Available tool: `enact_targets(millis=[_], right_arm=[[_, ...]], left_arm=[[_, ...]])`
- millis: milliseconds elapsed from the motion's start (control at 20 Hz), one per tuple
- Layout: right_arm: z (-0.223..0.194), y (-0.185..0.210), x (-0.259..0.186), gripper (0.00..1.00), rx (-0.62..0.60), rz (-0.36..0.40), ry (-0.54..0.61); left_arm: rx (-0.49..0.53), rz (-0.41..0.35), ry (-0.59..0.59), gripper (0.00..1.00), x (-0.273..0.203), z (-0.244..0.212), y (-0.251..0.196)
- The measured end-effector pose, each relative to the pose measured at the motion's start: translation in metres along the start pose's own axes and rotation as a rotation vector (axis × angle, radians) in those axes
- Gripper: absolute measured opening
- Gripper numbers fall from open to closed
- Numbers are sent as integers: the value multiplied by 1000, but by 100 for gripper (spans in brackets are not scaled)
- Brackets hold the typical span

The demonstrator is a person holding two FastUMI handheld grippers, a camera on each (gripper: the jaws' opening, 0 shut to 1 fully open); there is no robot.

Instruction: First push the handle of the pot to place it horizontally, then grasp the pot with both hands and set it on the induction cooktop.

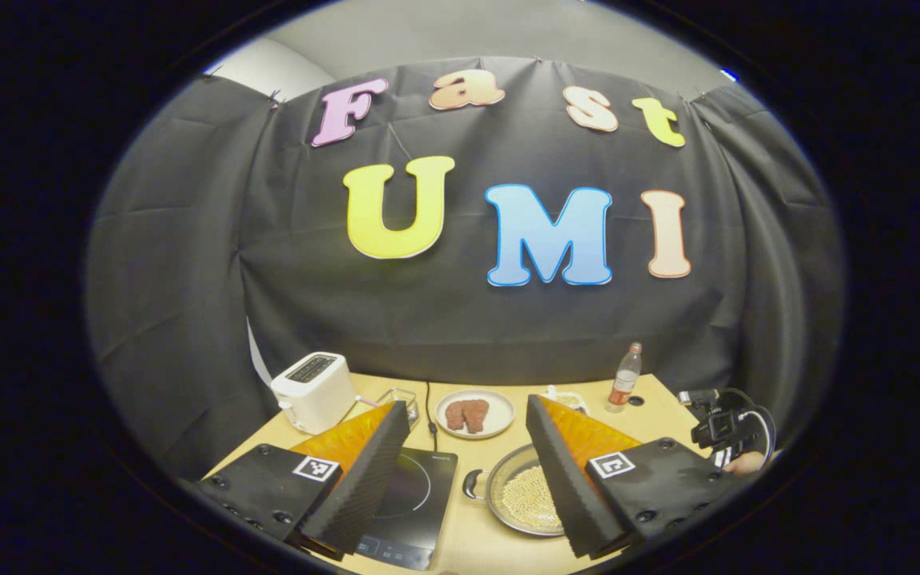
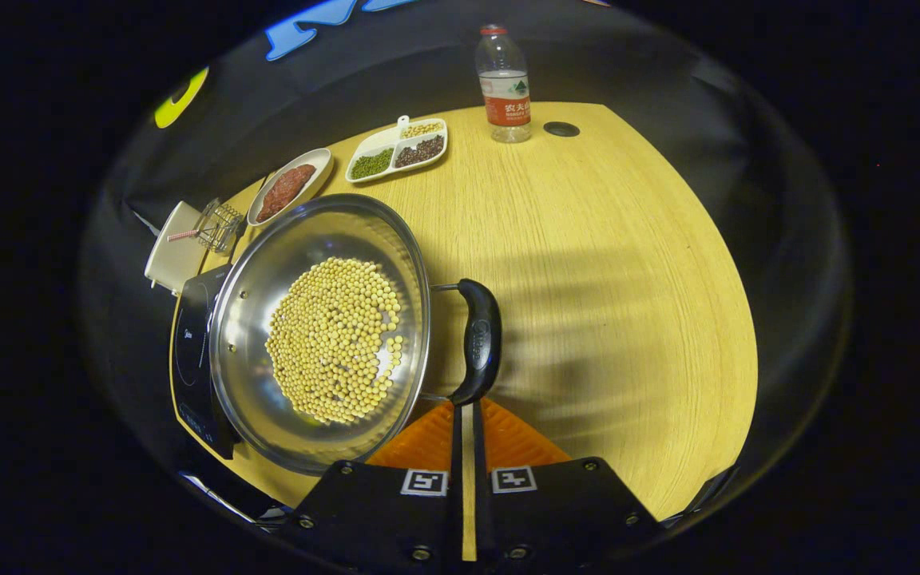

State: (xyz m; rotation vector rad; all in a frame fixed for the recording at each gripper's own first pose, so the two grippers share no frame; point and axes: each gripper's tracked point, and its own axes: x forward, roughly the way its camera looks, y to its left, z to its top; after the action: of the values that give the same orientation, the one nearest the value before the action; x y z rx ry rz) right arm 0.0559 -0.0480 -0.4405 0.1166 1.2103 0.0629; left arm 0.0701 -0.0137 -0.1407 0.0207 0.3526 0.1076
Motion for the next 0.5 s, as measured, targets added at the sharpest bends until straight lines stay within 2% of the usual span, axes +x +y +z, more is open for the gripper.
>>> enact_targets(millis=[250,300,400,500], right_arm=[[0,-8,-29,42,22,-55,-79],[-1,-9,-36,54,26,-66,-97],[0,-13,-45,97,42,-89,-143],[6,-10,-70,99,62,-96,-217]], left_arm=[[4,-74,15,98,21,-10,5],[8,-94,17,98,24,-11,4],[18,-128,24,100,32,-17,2],[21,-163,38,100,40,-26,-4]])
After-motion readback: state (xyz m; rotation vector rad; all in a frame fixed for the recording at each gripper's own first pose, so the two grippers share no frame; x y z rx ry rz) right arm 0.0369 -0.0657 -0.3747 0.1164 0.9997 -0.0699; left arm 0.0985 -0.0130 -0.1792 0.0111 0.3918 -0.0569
